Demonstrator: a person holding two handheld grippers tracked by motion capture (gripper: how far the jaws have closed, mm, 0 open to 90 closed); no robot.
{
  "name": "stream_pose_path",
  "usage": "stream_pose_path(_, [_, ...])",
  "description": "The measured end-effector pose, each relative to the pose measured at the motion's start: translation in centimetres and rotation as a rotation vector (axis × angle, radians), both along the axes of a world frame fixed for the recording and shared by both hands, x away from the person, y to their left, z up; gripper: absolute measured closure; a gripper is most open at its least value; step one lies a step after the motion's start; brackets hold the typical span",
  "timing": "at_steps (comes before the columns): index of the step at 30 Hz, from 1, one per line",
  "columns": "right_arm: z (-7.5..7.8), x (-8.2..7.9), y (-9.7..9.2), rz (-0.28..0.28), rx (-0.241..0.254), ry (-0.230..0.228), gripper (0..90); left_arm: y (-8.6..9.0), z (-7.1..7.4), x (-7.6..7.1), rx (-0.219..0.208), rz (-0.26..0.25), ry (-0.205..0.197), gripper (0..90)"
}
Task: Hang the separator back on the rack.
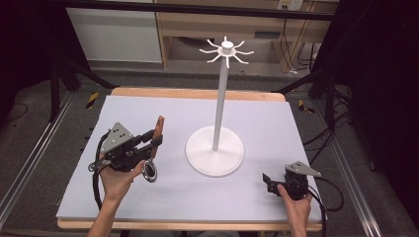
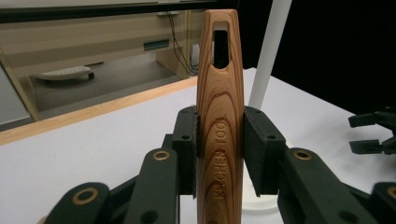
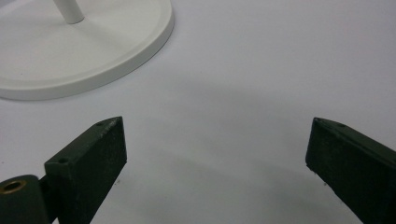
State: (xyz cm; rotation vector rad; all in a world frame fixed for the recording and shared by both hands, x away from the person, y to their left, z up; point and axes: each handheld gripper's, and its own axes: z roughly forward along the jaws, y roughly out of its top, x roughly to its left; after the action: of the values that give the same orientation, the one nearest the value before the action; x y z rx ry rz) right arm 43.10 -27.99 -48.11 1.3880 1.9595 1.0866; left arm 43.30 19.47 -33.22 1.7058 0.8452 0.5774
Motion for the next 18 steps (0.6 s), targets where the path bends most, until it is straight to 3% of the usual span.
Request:
stream_pose_path(8, [0.0,0.0,0.0,-0.001,0.003,-0.006,5.8,-0.8,1.5,0.3,-0.028,-0.02,-0.019,67.7])
stream_pose_path(18, [0.0,0.0,0.0,-0.004,0.003,-0.008,5.7,-1.5,3.4,0.2,-0.03,-0.029,-0.056,67.7])
